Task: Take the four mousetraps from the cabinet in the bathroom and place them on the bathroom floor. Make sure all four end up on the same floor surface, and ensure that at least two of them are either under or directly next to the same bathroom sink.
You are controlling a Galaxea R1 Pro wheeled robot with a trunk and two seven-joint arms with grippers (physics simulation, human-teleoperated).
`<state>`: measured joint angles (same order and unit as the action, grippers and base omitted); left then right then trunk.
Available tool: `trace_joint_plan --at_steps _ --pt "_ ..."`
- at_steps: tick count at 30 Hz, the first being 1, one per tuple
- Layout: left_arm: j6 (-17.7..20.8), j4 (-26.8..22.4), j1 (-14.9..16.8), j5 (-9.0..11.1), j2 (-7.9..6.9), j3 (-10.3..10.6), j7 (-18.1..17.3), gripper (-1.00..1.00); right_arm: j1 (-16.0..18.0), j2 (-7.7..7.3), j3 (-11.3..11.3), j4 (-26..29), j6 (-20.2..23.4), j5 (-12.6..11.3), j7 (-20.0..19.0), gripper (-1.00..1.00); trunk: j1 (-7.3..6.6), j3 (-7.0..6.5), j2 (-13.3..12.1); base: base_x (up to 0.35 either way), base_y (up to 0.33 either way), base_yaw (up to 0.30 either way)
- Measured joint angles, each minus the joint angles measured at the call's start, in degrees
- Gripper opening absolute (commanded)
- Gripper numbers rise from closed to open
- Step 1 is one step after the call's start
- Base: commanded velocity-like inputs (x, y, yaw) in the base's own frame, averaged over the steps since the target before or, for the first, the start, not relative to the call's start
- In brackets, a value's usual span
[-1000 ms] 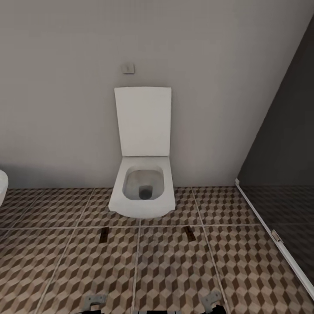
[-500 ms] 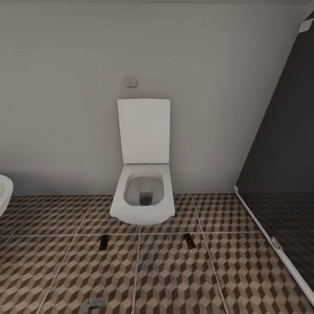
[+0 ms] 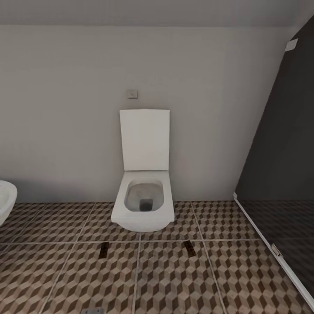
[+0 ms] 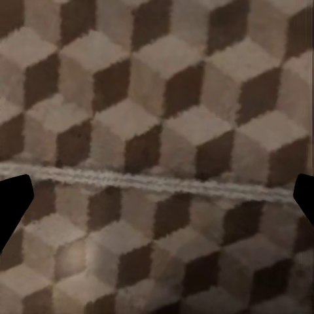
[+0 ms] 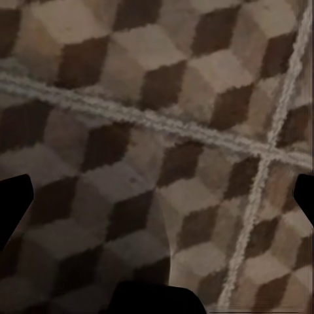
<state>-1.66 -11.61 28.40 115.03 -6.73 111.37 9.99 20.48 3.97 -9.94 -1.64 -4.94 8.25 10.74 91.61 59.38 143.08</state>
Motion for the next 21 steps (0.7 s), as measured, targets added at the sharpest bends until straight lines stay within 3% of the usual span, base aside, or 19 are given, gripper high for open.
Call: trace_joint_plan --at_steps 10,21 --pt "-0.01 -0.43 -1.48 -0.01 0.03 0.03 -0.02 1.00 -0.61 -1.08 -0.01 -0.09 0.02 -0.09 0.00 1.00 -2.19 -1.80 -4.00 0.000 0.000 0.000" --pt "-0.01 -0.54 -2.49 -0.01 0.03 0.04 -0.03 1.00 -0.68 -1.23 -0.01 -0.10 0.02 -0.02 0.00 1.00 -4.61 -3.77 -8.42 0.000 0.000 0.000"
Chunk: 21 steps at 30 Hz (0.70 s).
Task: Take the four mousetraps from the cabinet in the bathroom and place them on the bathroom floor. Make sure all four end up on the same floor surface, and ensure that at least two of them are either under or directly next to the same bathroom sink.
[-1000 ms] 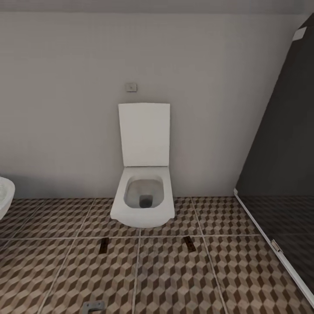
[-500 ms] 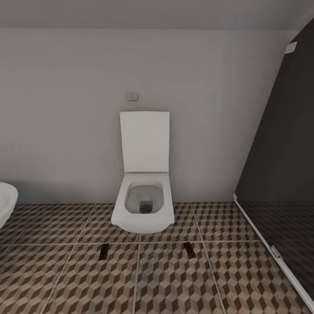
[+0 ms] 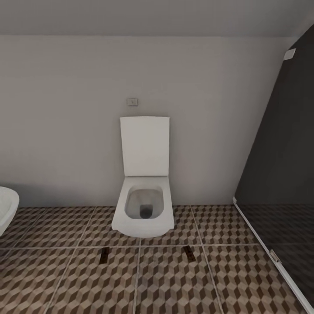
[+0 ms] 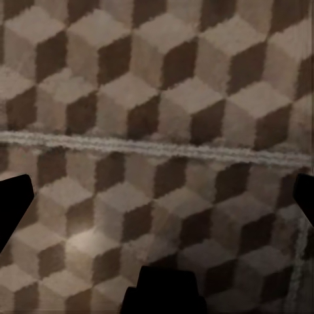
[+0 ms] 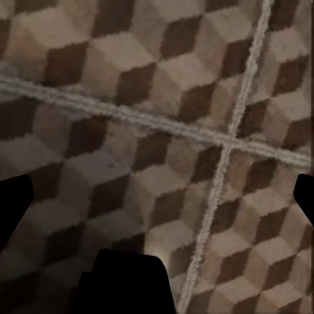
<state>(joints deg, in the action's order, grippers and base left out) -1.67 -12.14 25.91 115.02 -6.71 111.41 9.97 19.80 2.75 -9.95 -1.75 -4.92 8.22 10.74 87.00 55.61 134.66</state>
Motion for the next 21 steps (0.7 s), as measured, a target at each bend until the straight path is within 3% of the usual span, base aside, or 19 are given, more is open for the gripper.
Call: trace_joint_plan --at_steps 21 --pt "0.00 0.01 -0.23 0.00 -0.08 0.00 0.07 1.00 -0.01 -0.04 0.00 0.00 0.00 0.01 0.00 1.00 -4.61 -3.77 -8.42 0.000 0.000 0.000"
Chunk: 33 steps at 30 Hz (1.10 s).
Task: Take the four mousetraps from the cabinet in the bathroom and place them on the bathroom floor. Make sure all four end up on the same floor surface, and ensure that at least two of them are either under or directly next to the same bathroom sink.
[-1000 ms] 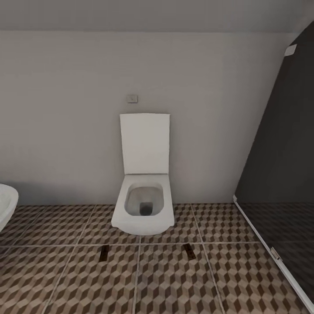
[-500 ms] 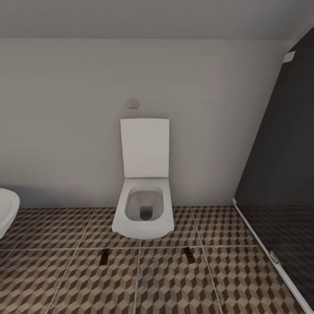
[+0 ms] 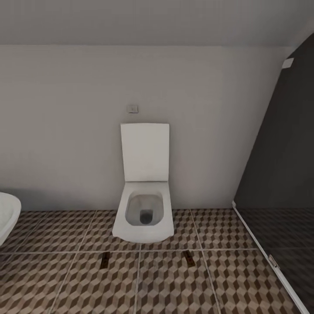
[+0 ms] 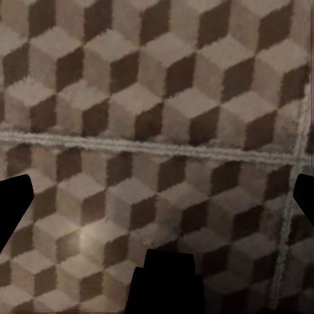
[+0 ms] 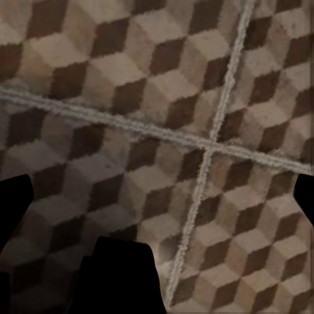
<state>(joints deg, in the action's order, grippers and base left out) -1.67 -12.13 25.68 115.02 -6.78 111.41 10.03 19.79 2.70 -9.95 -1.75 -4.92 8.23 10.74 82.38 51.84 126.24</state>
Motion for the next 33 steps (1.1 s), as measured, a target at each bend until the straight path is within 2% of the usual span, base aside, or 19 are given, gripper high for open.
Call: trace_joint_plan --at_steps 33 --pt "0.02 0.00 -0.02 0.00 -0.01 0.00 0.00 1.00 -0.02 0.00 0.00 0.00 0.00 0.00 0.00 1.00 -7.25 -5.92 -13.24 0.000 0.000 0.000"
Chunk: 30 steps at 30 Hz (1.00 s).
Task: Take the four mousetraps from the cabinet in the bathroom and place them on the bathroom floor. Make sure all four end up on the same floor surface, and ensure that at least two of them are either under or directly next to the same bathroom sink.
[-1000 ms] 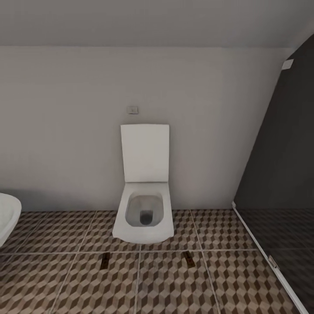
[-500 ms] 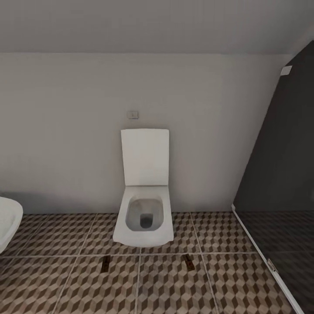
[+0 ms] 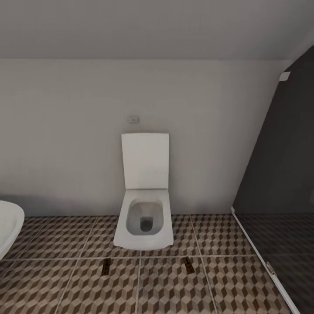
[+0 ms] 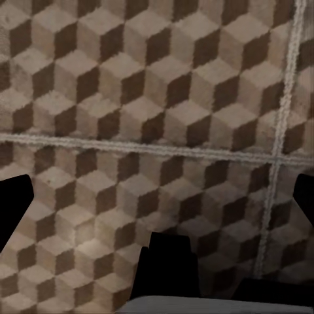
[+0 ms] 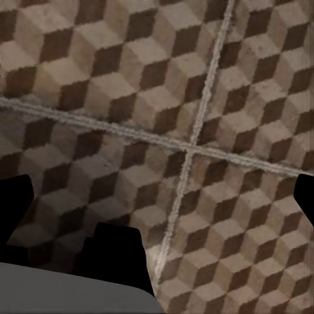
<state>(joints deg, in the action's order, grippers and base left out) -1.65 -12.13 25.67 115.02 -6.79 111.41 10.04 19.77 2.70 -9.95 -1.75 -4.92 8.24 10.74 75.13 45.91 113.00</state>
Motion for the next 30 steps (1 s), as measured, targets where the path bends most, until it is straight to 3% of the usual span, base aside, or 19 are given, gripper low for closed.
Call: trace_joint_plan --at_steps 12,30 --pt "0.02 0.00 0.00 0.00 0.00 0.00 -0.02 1.00 0.02 0.00 0.00 0.00 0.00 0.00 0.00 1.00 -2.64 -2.15 -4.81 0.000 0.000 0.000" --pt "0.06 0.00 0.00 0.01 -0.04 0.01 -0.15 1.00 0.02 0.00 0.00 0.00 0.00 0.00 0.00 1.00 -2.64 -2.16 -4.83 0.000 0.000 0.000"
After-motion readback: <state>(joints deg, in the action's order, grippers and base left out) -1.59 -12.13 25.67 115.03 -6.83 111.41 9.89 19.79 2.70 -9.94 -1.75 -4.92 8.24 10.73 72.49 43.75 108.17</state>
